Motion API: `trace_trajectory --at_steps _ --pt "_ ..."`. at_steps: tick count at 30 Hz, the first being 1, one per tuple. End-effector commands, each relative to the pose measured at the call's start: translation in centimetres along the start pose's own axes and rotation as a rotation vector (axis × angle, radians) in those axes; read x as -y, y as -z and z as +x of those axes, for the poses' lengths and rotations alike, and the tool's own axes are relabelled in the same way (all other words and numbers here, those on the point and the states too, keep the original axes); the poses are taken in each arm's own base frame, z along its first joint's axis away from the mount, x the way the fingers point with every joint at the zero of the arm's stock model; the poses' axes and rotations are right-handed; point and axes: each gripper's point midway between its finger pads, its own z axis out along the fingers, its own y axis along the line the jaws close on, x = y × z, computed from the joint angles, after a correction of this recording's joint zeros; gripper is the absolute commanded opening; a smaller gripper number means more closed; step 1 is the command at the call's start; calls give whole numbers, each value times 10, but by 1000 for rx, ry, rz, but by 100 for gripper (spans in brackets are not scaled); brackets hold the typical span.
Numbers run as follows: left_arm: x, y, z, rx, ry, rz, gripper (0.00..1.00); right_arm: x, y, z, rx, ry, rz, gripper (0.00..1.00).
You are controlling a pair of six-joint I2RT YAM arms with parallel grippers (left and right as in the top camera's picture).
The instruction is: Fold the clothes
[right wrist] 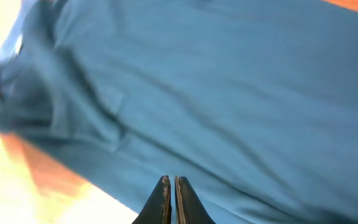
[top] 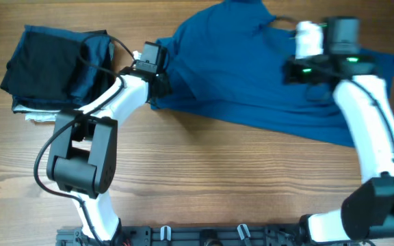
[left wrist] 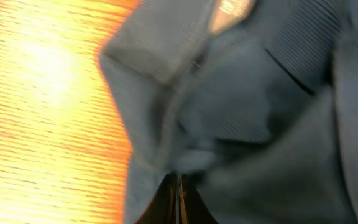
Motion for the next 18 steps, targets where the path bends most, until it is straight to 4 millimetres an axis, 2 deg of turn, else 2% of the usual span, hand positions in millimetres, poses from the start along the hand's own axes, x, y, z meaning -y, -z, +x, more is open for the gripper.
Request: trace_trajectory --at_steps 1,6,9,13,16,18 --pt "-19 7 -21 39 57 -10 4 -27 -32 12 -82 195 -1 4" --pt "-25 6 -21 -27 118 98 4 -49 -67 31 -173 248 -57 4" --pt "-13 10 -17 -94 148 238 4 -59 -85 53 -256 355 -115 4" --pt "2 17 -11 -157 165 371 4 -70 -97 70 -306 389 -211 4" --pt "13 23 -7 -182 132 438 4 -84 -97 80 -330 403 -312 4" --pt "13 21 -6 -186 133 435 4 -85 -98 85 -349 387 -325 4"
